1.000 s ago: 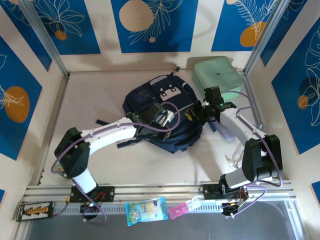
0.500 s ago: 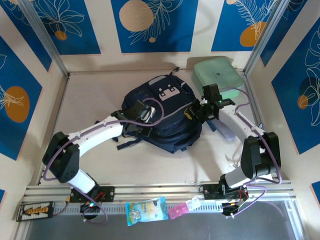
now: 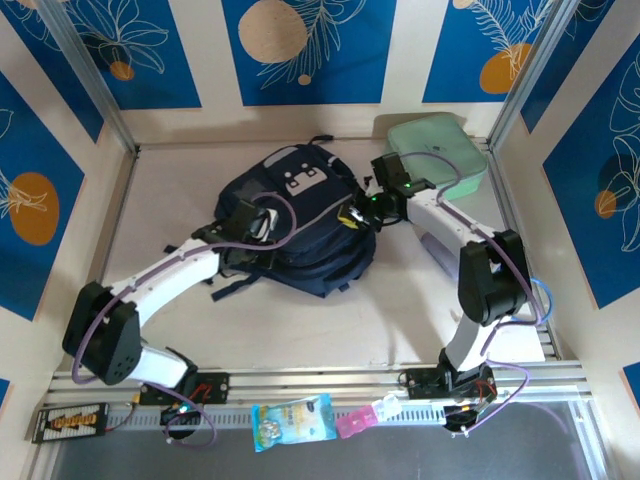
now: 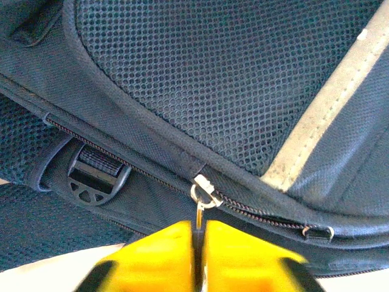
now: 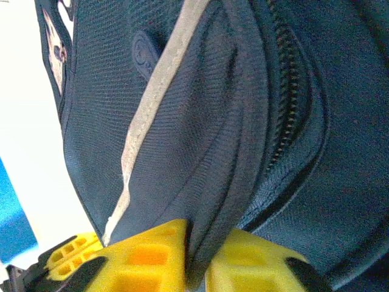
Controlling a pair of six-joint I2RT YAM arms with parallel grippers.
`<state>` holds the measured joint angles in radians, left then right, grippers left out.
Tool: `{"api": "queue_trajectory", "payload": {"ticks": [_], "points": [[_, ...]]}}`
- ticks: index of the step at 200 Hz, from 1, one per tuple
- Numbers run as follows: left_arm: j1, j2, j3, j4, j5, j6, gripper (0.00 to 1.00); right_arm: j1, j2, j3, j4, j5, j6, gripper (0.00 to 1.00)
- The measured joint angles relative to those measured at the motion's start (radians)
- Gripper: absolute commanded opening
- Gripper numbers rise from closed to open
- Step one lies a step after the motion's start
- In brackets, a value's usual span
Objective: Pack the student bag
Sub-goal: Unzip the student bag at the top-center of the table, then rotate the glasses case at the middle-left of the table.
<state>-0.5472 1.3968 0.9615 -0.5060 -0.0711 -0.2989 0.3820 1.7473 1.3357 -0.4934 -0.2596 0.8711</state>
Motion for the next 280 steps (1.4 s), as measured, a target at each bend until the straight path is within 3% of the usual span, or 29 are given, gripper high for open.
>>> {"api": "queue_trajectory", "payload": {"ticks": [11,21,49,84,109,145,173,240,280], "points": [[0.018,-0.015,-0.012,-0.023,-0.012,-0.019,0.49,0.013,0.002,0.006,0.004,0.010,-0.024,0.52],[0.031,-0.024,-0.014,-0.043,-0.017,-0.013,0.57,0.013,-0.006,0.007,0.001,0.036,-0.035,0.60],[0.052,-0.071,-0.014,-0.075,-0.016,-0.013,0.77,-0.031,-0.084,-0.007,-0.028,0.153,-0.113,0.72],[0.086,-0.144,0.018,-0.082,-0.006,0.001,0.90,-0.169,-0.265,-0.117,-0.058,0.342,-0.220,0.85],[0.092,-0.166,0.034,-0.051,0.013,0.010,0.92,-0.301,-0.288,-0.212,-0.073,0.430,-0.259,0.95],[0.092,-0.145,0.060,-0.016,0.053,0.011,0.97,-0.482,-0.234,-0.310,-0.079,0.461,-0.264,0.95],[0.092,-0.126,0.061,0.031,0.117,-0.008,1.00,-0.566,-0.198,-0.323,-0.058,0.438,-0.265,0.95],[0.092,-0.114,0.054,0.103,0.188,-0.044,1.00,-0.572,-0.077,-0.312,-0.023,0.440,-0.242,0.93],[0.092,-0.114,0.041,0.104,0.199,-0.044,1.00,-0.454,-0.114,-0.348,-0.049,0.448,-0.204,0.94]]}}
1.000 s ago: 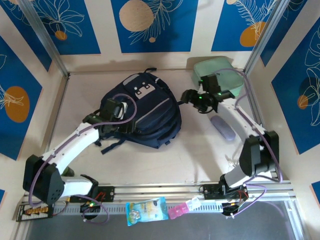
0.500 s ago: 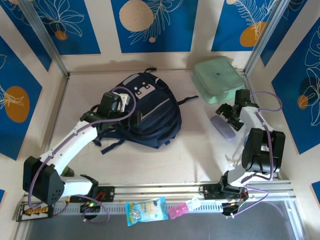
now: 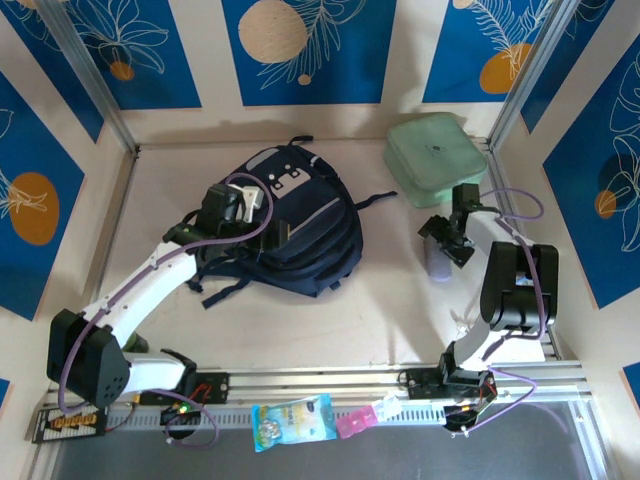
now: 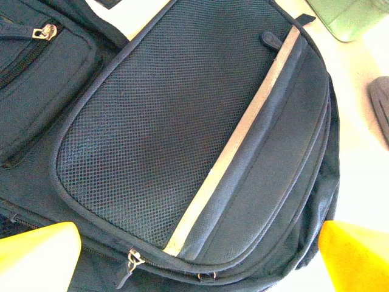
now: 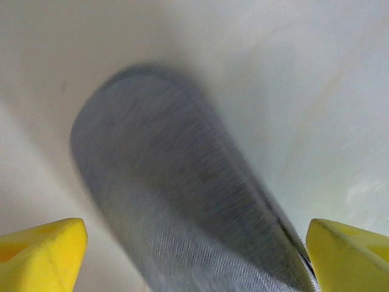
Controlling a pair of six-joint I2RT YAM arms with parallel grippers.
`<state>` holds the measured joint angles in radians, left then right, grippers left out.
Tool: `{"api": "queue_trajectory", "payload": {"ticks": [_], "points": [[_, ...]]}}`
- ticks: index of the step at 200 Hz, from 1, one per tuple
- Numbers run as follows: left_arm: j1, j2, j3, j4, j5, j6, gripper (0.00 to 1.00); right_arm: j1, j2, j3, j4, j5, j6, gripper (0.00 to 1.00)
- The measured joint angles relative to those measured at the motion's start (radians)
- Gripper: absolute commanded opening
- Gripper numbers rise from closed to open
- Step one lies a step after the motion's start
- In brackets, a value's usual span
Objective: Pack the student bag
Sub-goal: Rotate the glasses case at the middle-left of the table, then pick up the glasses case from the middle-left of the table.
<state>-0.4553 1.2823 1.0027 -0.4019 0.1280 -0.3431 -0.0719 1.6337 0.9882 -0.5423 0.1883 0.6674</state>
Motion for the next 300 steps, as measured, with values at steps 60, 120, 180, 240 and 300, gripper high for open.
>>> {"api": "queue_trajectory", "payload": {"ticks": [60,120,180,240,300], "points": [[0.000,0.006,0.000,0.002,0.004,0.001,1.00,0.098,0.034,0.009,-0.065,0.047,0.014,0.94],[0.000,0.008,0.000,0.001,0.005,0.001,1.00,0.098,0.080,0.053,-0.101,0.060,0.049,0.85],[-0.021,0.097,0.103,-0.059,0.074,0.066,1.00,0.098,0.075,0.053,-0.101,0.045,0.088,0.51],[-0.204,0.317,0.323,-0.193,-0.031,0.321,0.84,0.099,-0.010,-0.006,-0.037,-0.012,0.098,0.47],[-0.270,0.547,0.535,-0.338,-0.148,0.501,0.62,0.119,-0.120,-0.066,0.034,-0.061,0.121,0.45]]}}
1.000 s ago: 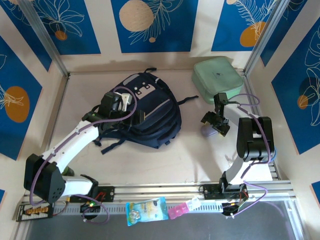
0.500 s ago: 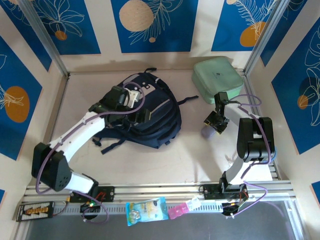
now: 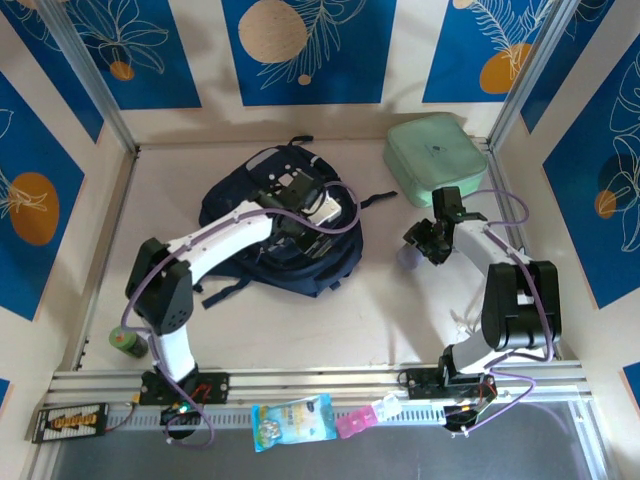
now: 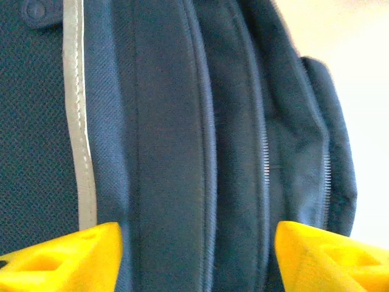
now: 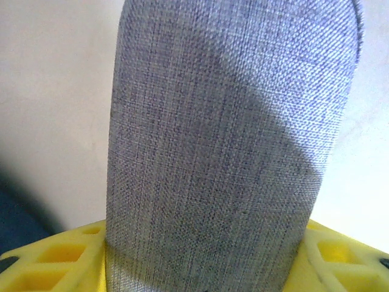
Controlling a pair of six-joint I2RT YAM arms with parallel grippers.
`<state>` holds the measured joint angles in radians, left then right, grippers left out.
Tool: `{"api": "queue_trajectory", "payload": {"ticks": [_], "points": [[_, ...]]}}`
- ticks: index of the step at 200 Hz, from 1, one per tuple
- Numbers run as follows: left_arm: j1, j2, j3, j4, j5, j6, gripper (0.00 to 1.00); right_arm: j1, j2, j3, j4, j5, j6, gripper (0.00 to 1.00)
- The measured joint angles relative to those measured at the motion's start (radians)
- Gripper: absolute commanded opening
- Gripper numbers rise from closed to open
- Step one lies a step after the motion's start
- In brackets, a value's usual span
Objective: Pack the student bag
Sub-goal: Pick up the glasses case from the middle-left of the table, then open the student bag at the top-center of the table, then place the glasses case in the student bag.
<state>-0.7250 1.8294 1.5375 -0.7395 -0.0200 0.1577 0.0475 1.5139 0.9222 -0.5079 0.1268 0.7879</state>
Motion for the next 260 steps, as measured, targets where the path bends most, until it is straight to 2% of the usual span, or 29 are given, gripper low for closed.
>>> {"api": "queue_trajectory", "payload": {"ticks": [18,59,110,127,191,231,260], "points": [[0.000,0.036,0.027,-0.018,-0.028,0.013,0.59,0.005,-0.009,-0.001,0.011,-0.009,0.008,0.45],[0.000,0.085,0.075,-0.059,-0.074,0.034,0.43,0.013,-0.014,-0.002,0.031,-0.031,0.019,0.45],[0.000,0.099,0.149,-0.135,-0.077,0.035,0.14,0.063,-0.036,-0.002,0.039,-0.030,0.023,0.45],[0.004,0.099,0.183,-0.167,-0.069,0.017,0.00,0.070,-0.054,-0.003,0.045,-0.030,0.026,0.45],[0.060,0.079,0.238,-0.211,0.043,-0.046,0.00,0.071,-0.108,-0.042,0.085,-0.066,0.038,0.46],[0.085,-0.021,0.237,-0.163,0.100,-0.098,0.00,0.086,-0.179,-0.067,0.151,-0.175,0.066,0.45],[0.100,-0.073,0.234,-0.098,0.126,-0.143,0.00,0.150,-0.237,-0.063,0.226,-0.259,0.098,0.47]]}}
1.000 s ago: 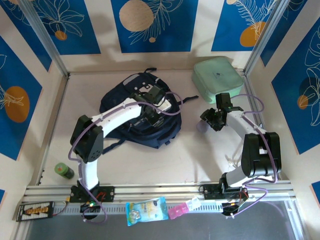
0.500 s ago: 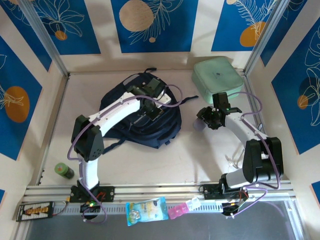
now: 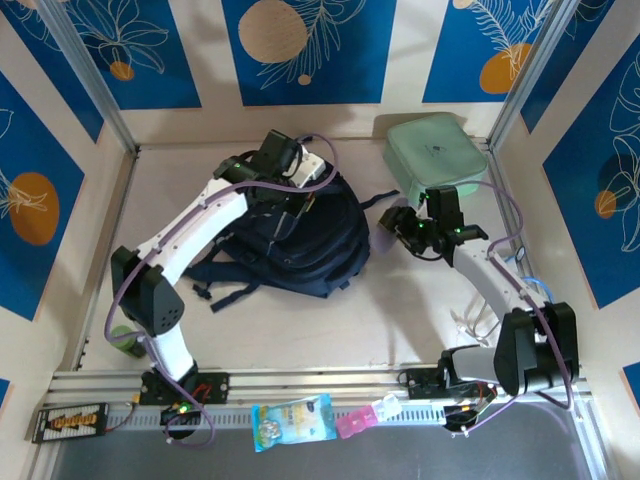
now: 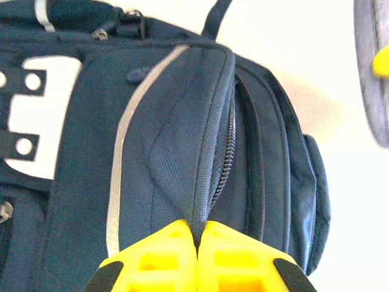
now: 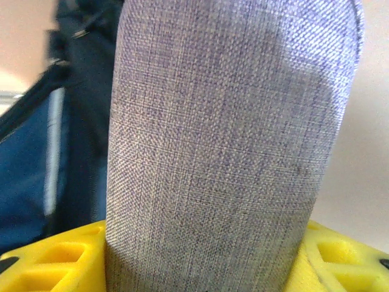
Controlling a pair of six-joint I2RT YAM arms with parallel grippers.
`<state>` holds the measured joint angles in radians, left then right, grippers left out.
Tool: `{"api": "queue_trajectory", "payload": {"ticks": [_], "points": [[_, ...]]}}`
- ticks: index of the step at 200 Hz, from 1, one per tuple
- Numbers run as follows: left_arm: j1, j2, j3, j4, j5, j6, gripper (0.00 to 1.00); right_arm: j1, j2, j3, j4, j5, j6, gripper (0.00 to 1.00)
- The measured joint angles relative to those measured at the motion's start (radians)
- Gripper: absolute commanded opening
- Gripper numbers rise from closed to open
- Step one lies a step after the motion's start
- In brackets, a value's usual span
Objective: Pack the student bag
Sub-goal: Place the glasses case in the student bag.
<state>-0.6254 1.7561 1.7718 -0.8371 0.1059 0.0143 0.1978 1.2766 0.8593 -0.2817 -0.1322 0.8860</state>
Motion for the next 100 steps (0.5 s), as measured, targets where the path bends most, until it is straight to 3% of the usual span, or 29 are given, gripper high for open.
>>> {"api": "queue_trajectory", "payload": {"ticks": [33,100], "points": [[0.000,-0.003,0.000,0.052,0.043,-0.053,0.00,0.091,0.004,0.068,0.035,-0.044,0.060,0.48],[0.048,0.018,0.026,0.093,0.131,-0.165,0.00,0.202,0.219,0.285,0.037,-0.051,0.188,0.52]]}}
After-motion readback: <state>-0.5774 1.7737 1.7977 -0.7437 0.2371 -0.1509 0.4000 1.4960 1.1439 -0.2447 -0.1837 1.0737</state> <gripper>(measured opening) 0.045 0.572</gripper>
